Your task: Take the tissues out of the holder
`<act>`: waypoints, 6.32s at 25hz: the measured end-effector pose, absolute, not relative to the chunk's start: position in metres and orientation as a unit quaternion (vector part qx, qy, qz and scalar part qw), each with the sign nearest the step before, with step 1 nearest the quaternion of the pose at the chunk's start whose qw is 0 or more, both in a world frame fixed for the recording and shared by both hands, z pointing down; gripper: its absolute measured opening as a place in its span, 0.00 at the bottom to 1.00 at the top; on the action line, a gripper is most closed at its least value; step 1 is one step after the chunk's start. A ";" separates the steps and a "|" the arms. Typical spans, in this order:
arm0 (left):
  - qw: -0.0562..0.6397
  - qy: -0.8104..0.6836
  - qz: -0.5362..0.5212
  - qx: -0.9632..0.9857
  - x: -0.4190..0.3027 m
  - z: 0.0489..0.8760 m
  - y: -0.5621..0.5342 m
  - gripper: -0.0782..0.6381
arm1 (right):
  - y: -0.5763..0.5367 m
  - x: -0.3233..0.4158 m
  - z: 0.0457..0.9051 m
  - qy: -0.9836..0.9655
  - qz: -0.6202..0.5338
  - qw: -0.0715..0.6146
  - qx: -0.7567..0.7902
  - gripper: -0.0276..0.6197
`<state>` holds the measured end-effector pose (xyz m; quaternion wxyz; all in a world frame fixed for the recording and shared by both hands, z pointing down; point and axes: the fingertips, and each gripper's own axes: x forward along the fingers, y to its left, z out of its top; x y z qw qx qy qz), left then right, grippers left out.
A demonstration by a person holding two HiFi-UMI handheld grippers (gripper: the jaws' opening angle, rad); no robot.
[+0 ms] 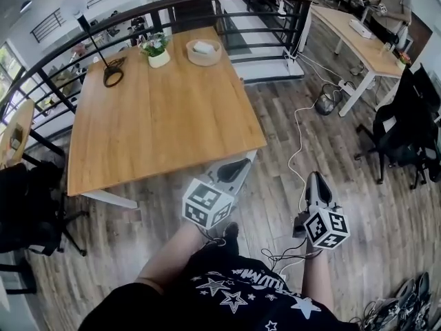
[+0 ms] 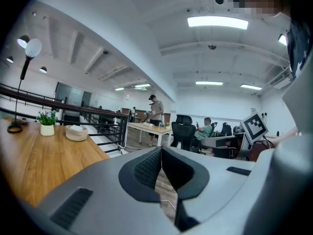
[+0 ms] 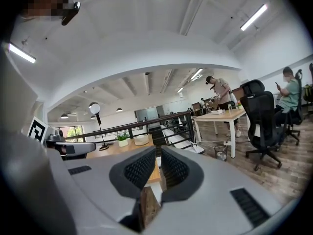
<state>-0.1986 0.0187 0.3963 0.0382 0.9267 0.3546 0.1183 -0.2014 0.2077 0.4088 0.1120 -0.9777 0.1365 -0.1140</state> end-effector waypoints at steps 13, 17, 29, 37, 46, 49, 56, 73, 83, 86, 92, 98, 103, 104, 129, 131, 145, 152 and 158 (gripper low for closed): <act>0.059 0.336 0.120 0.932 -0.093 0.412 -0.012 0.13 | 0.172 -0.086 0.413 0.165 -0.125 0.089 -0.974 0.11; 0.062 0.316 0.122 0.939 -0.077 0.417 -0.028 0.13 | 0.151 -0.065 0.414 0.192 -0.127 0.083 -0.970 0.11; 0.056 0.212 0.130 0.967 -0.031 0.423 -0.026 0.13 | 0.150 0.021 0.426 0.295 -0.133 0.092 -0.942 0.11; 0.058 0.168 0.123 0.976 0.007 0.413 0.047 0.13 | 0.200 0.083 0.419 0.354 -0.129 0.090 -0.922 0.11; 0.049 0.109 0.133 0.984 0.026 0.416 0.099 0.13 | 0.253 0.121 0.435 0.391 -0.144 0.109 -0.902 0.11; 0.050 0.082 0.129 0.987 0.027 0.417 0.110 0.13 | 0.258 0.128 0.437 0.418 -0.146 0.106 -0.890 0.11; 0.054 0.039 0.123 0.990 0.022 0.417 0.140 0.13 | 0.268 0.138 0.438 0.465 -0.149 0.098 -0.867 0.11; 0.071 0.008 0.130 0.989 0.060 0.431 0.081 0.13 | 0.204 0.176 0.452 0.498 -0.172 0.080 -0.846 0.11; 0.067 0.004 0.106 0.992 0.136 0.423 0.009 0.13 | 0.140 0.256 0.439 0.497 -0.153 0.055 -0.852 0.11; 0.075 -0.004 0.108 0.991 0.146 0.429 -0.011 0.13 | 0.121 0.272 0.439 0.499 -0.151 0.054 -0.852 0.11; 0.083 -0.021 0.100 0.991 0.159 0.431 -0.051 0.13 | 0.082 0.291 0.436 0.509 -0.150 0.044 -0.846 0.11; 0.083 -0.036 0.089 0.992 0.163 0.428 -0.084 0.13 | 0.049 0.297 0.433 0.519 -0.145 0.039 -0.842 0.11; 0.093 -0.057 0.088 0.990 0.155 0.434 -0.099 0.13 | 0.032 0.296 0.440 0.530 -0.153 0.034 -0.833 0.11; 0.095 -0.063 0.089 0.990 0.154 0.436 -0.102 0.13 | 0.028 0.298 0.440 0.534 -0.154 0.032 -0.831 0.11; 0.098 -0.302 0.100 0.943 0.199 0.436 -0.141 0.13 | -0.105 0.408 0.461 0.694 -0.187 0.033 -0.694 0.11; 0.097 -0.308 0.099 0.941 0.214 0.434 -0.141 0.13 | -0.110 0.425 0.463 0.698 -0.190 0.035 -0.689 0.11; 0.107 -0.388 0.107 0.909 0.238 0.436 -0.110 0.13 | -0.125 0.456 0.460 0.752 -0.193 0.016 -0.630 0.11; 0.105 -0.376 0.101 0.915 0.239 0.433 -0.127 0.13 | -0.136 0.460 0.458 0.739 -0.191 -0.006 -0.646 0.11; 0.085 -0.349 0.077 0.930 0.248 0.412 -0.154 0.13 | -0.150 0.465 0.449 0.718 -0.186 -0.015 -0.671 0.11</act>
